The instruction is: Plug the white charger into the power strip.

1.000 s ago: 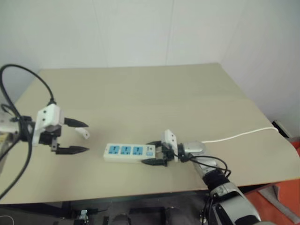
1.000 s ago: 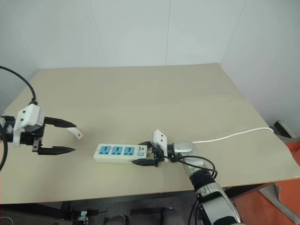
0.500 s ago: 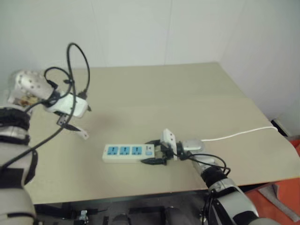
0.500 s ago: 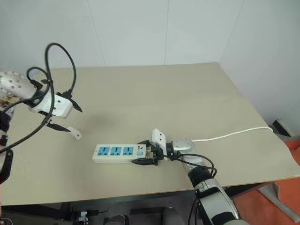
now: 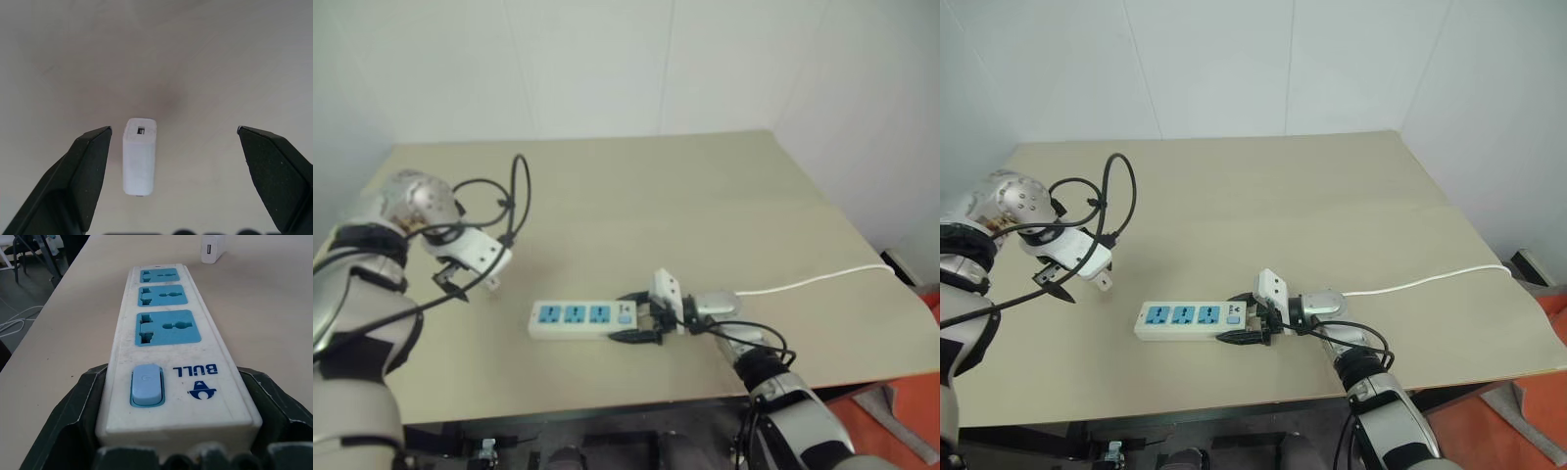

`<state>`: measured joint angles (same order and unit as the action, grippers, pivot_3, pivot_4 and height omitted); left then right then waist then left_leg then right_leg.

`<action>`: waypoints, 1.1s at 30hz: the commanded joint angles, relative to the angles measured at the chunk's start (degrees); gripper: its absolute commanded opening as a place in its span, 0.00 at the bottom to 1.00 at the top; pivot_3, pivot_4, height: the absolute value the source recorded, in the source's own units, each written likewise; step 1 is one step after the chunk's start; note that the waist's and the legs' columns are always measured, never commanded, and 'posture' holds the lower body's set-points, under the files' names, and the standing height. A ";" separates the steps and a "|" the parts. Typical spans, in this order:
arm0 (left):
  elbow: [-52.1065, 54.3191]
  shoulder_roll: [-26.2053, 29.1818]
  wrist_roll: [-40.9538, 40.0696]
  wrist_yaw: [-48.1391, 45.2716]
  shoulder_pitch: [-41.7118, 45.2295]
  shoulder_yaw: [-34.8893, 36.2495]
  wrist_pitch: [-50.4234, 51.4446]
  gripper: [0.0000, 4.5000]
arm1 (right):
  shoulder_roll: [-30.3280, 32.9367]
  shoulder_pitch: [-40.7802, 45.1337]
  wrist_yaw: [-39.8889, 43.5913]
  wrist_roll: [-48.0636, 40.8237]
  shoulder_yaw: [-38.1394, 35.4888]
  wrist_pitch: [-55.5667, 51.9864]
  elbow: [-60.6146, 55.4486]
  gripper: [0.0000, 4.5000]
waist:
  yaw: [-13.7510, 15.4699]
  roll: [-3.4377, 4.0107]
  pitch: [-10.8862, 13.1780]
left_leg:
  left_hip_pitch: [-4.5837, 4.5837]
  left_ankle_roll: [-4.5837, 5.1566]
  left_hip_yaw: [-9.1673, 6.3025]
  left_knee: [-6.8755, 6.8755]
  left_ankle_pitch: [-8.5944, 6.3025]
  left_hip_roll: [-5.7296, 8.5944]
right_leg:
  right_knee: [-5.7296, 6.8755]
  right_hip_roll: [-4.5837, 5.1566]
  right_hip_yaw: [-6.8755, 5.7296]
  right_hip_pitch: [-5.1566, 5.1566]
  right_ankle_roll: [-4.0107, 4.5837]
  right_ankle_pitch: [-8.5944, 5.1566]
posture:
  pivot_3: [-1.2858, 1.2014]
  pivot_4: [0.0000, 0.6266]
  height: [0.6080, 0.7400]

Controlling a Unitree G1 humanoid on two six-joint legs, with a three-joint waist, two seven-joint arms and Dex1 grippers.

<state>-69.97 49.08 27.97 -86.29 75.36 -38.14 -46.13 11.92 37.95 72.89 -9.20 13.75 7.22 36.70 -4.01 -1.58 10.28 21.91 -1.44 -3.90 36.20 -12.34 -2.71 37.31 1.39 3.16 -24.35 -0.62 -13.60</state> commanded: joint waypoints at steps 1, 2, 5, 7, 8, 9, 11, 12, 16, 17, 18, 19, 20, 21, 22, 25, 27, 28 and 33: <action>-0.38 -0.04 5.95 7.08 0.47 -1.81 -1.80 1.00 | -0.60 0.26 -0.54 -0.51 -0.43 -0.39 -2.50 0.76 | 0.00 0.00 0.00 | 0.00 0.00 0.00 0.01 0.00 0.00 | 0.01 0.00 0.00 0.00 0.00 0.00 | 0.52 0.24 1.00; -0.76 -0.43 6.84 8.19 0.46 -1.98 -1.63 1.00 | -0.62 0.20 -0.68 -0.55 -0.44 -0.44 -2.65 0.76 | 0.00 0.00 0.00 | -0.01 0.00 0.00 0.01 0.00 0.00 | 0.02 0.00 0.01 0.00 0.00 0.00 | 0.52 0.24 1.00; -1.96 -1.41 8.80 10.77 0.40 -2.00 -1.17 1.00 | -0.63 0.04 -0.99 -0.58 -0.44 -0.56 -2.94 0.76 | 0.06 0.00 0.00 | -0.01 0.00 0.00 0.03 0.00 0.01 | 0.08 0.00 0.01 0.00 0.00 0.00 | 0.52 0.24 1.00; -2.23 -1.63 11.51 14.21 0.64 -3.03 -1.53 1.00 | -0.61 -0.13 -1.16 -0.61 -0.45 -0.67 -3.21 0.76 | 0.01 0.00 0.00 | -0.01 0.00 0.00 0.04 0.00 0.02 | 0.10 0.01 0.02 0.00 0.00 0.00 | 0.52 0.24 1.00; -2.50 -1.82 12.54 15.60 0.67 -3.41 -1.56 1.00 | -0.61 -0.23 -1.30 -0.62 -0.47 -0.76 -3.38 0.76 | -0.02 0.00 0.00 | -0.03 0.00 0.00 0.04 0.00 0.02 | 0.11 0.00 0.03 0.00 0.00 0.00 | 0.52 0.24 1.00; -2.78 -1.99 13.30 16.61 0.72 -3.65 -1.61 1.00 | -0.61 -0.30 -1.41 -0.63 -0.48 -0.86 -3.52 0.76 | -0.02 -0.01 0.00 | -0.03 0.01 0.00 0.03 0.00 0.02 | 0.15 0.00 0.04 -0.01 0.00 0.00 | 0.52 0.24 1.00; -3.31 -2.42 14.99 18.83 0.77 -4.32 -1.41 1.00 | -0.63 -0.43 -1.61 -0.63 -0.49 -1.06 -3.81 0.76 | 0.02 -0.01 0.00 | -0.05 0.01 0.00 0.04 -0.01 0.03 | 0.22 0.00 0.05 -0.02 -0.01 0.00 | 0.52 0.24 1.00; -3.45 -2.52 16.32 20.53 0.86 -5.01 -1.43 1.00 | -0.65 -0.49 -1.74 -0.64 -0.51 -1.16 -3.94 0.76 | 0.05 -0.01 0.00 | -0.06 0.01 0.00 0.04 -0.01 0.05 | 0.23 0.01 0.05 -0.02 -0.01 0.00 | 0.52 0.24 1.00; -4.58 -3.33 17.53 21.82 0.85 -5.02 -1.38 1.00 | -0.68 -0.66 -2.16 -0.69 -0.45 -1.45 -4.38 0.76 | 0.05 -0.01 0.00 | -0.05 0.01 0.00 0.07 -0.01 0.07 | 0.25 0.03 0.06 -0.01 -0.02 -0.01 | 0.52 0.24 1.00; -4.81 -3.59 17.50 21.64 0.80 -4.88 -1.37 1.00 | -0.67 -0.73 -2.28 -0.69 -0.44 -1.52 -4.50 0.76 | 0.05 -0.01 0.00 | -0.04 0.01 0.00 0.07 -0.01 0.07 | 0.25 0.02 0.06 -0.02 -0.02 -0.01 | 0.52 0.24 1.00; -4.97 -3.83 17.56 21.82 0.69 -4.83 -1.29 1.00 | -0.66 -0.79 -2.38 -0.71 -0.45 -1.60 -4.61 0.76 | 0.04 -0.01 0.00 | -0.04 0.01 0.00 0.07 -0.01 0.07 | 0.25 0.02 0.06 -0.02 -0.02 -0.01 | 0.52 0.24 1.00; -5.07 -4.00 17.67 22.19 0.61 -4.84 -1.20 1.00 | -0.66 -0.84 -2.45 -0.72 -0.45 -1.67 -4.70 0.76 | 0.04 -0.01 0.00 | -0.04 0.01 0.00 0.07 -0.01 0.07 | 0.25 0.02 0.06 -0.02 -0.01 -0.01 | 0.52 0.24 1.00; -5.16 -4.11 17.76 22.44 0.58 -4.85 -1.15 1.00 | -0.65 -0.85 -2.49 -0.73 -0.45 -1.72 -4.74 0.76 | 0.04 -0.01 0.00 | -0.04 0.01 0.00 0.07 -0.01 0.07 | 0.25 0.02 0.06 -0.02 -0.01 -0.01 | 0.52 0.24 1.00; -5.24 -4.23 17.88 22.79 0.54 -4.89 -1.08 1.00 | -0.64 -0.91 -2.56 -0.71 -0.44 -1.76 -4.82 0.76 | 0.03 -0.01 0.00 | -0.04 0.01 0.00 0.07 -0.01 0.07 | 0.25 0.02 0.06 -0.02 -0.01 -0.01 | 0.52 0.24 1.00; -5.25 -4.30 18.28 23.54 0.50 -5.17 -1.32 1.00 | -0.63 -0.99 -2.64 -0.71 -0.44 -1.83 -4.92 0.76 | 0.03 -0.01 0.00 | -0.04 0.01 0.00 0.07 -0.01 0.07 | 0.25 0.02 0.06 -0.02 -0.02 -0.01 | 0.52 0.24 1.00; -5.51 -4.45 19.05 24.53 0.35 -5.45 -0.71 1.00 | -0.56 -1.22 -2.88 -0.73 -0.41 -2.00 -5.30 0.76 | 0.04 -0.02 0.00 | -0.05 0.01 0.00 0.07 -0.01 0.07 | 0.26 0.02 0.06 -0.01 -0.01 -0.01 | 0.52 0.24 1.00; -5.80 -4.53 19.31 24.57 0.23 -5.26 -0.25 1.00 | -0.52 -1.32 -3.02 -0.77 -0.42 -2.16 -5.50 0.76 | 0.04 -0.02 0.00 | -0.05 0.01 0.00 0.07 -0.01 0.08 | 0.27 0.03 0.06 -0.01 -0.02 -0.01 | 0.52 0.24 1.00; -5.92 -4.54 19.50 24.74 0.16 -5.22 -0.05 0.96 | -0.52 -1.39 -3.12 -0.77 -0.42 -2.19 -5.59 0.76 | 0.04 -0.01 0.00 | -0.05 0.01 0.00 0.08 -0.01 0.08 | 0.27 0.03 0.06 -0.01 -0.01 -0.01 | 0.52 0.24 1.00; -6.52 -4.68 19.57 24.15 -0.14 -5.12 0.92 0.67 | -0.46 -1.63 -3.40 -0.79 -0.44 -2.47 -6.03 0.76 | 0.04 -0.02 0.00 | -0.05 0.01 0.00 0.08 -0.01 0.08 | 0.28 0.03 0.06 -0.01 -0.01 -0.01 | 0.52 0.24 1.00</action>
<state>-76.18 44.18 47.29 -61.77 75.32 -43.67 -45.70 11.84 36.34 69.67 -9.19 13.75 4.94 33.48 -3.97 -1.60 10.28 21.86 -1.43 -3.90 36.28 -12.35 -2.63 37.59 1.42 3.22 -24.36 -0.64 -13.61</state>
